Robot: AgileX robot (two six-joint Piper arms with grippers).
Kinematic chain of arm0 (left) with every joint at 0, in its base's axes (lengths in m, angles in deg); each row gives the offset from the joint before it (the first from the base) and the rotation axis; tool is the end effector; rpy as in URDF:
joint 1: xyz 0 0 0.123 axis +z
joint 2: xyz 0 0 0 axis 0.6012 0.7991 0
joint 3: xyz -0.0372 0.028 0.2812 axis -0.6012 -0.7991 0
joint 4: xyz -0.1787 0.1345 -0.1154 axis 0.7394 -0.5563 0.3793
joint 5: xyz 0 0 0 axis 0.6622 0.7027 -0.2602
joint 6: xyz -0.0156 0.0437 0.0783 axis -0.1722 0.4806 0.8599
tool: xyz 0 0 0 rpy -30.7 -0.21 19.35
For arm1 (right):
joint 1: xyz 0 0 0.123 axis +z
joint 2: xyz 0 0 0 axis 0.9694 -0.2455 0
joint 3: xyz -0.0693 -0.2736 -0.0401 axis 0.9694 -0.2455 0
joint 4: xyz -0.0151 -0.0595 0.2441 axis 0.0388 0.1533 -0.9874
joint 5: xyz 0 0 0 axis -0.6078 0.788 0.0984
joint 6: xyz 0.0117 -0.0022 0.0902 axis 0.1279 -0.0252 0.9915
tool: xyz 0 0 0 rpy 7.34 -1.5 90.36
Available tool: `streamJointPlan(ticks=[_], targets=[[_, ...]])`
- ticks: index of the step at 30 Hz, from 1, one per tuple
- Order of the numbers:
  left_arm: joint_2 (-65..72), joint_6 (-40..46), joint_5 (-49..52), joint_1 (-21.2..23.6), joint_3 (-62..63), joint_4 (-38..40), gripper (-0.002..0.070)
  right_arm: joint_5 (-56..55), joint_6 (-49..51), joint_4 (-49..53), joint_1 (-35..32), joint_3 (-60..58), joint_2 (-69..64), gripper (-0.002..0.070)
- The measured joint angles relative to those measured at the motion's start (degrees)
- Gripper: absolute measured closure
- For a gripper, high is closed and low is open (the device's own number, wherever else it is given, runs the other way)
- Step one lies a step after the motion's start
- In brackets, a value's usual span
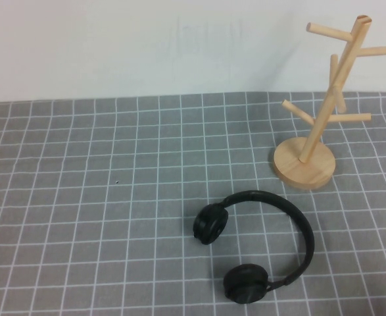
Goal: Take out the headphones from the headphone stand
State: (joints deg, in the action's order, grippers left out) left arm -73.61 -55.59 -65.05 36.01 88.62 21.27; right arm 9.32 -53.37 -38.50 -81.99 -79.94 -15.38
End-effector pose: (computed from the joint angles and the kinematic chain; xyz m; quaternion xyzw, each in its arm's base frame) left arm 0.0525 -0.0036 0.1735 0.0071 0.8008 -0.0239 0.5984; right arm 0.0524 -0.0056 0.1701 0.0380 0.8061 -0.0361 0.5894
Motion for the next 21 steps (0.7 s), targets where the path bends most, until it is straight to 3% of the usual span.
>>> streamJointPlan(ticks=[21], targets=[[0.0, 0.0, 0.0, 0.0, 0.0, 0.0, 0.0679, 0.47, 0.0, 0.0, 4.62, 0.1, 0.27, 0.0685]])
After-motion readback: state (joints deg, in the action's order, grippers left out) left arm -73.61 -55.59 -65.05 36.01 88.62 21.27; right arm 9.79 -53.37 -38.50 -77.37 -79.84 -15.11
